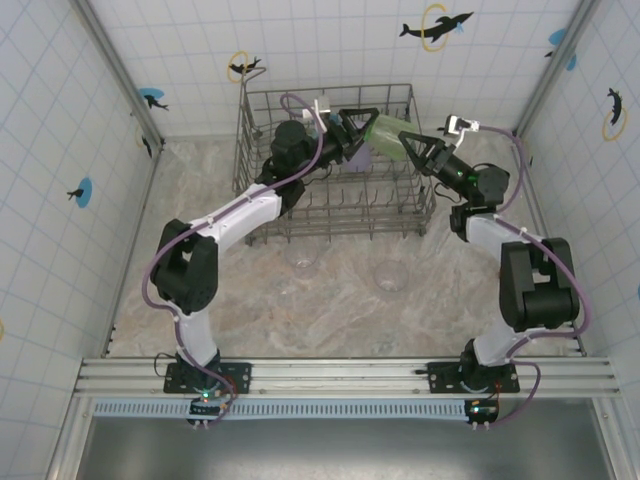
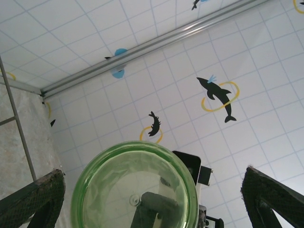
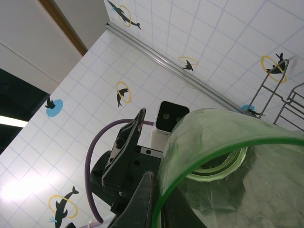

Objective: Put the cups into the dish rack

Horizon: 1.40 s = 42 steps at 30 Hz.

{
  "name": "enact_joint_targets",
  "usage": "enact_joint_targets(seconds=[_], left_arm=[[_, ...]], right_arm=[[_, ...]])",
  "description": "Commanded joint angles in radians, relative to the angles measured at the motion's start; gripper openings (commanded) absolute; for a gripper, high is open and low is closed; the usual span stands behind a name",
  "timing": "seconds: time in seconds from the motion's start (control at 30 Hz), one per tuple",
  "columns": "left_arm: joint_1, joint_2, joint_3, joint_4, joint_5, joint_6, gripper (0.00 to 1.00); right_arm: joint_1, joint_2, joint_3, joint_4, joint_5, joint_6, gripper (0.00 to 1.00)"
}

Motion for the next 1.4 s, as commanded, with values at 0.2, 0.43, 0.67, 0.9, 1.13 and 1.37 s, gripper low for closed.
enact_joint_targets(seconds=[0.2,0.43,0.67,0.9,1.13,1.37], left_arm=[[-0.037,0.079,0.069,0.029,-0.031,-0.001,0.98],[-0.040,0.121,0.101,0.061,-0.047,0.001,0.85],[-0.048,0.178,0.153,0.113,-0.030,0.008,0.47],[-0.053,0.232,0.226,0.079,-0.045,0.062,0.00],[-0.053,0.305,0.393,-0.052,-0.118,0.222,0.00],[-0.053,0.404,0.561,-0.110,-0.261,0.449,0.00]], right_arm=[[0.000,0.038,0.008,0.143,0.019,0.073,0.00],[-0.006,0.050,0.013,0.133,0.005,0.070,0.00],[-0.011,0.082,0.033,0.112,-0.006,0.070,0.00],[-0.012,0.120,0.070,0.089,-0.015,0.066,0.06],[-0.050,0.107,0.080,-0.058,-0.032,-0.066,0.40],[-0.109,0.018,0.041,-0.302,-0.010,-0.268,0.54]])
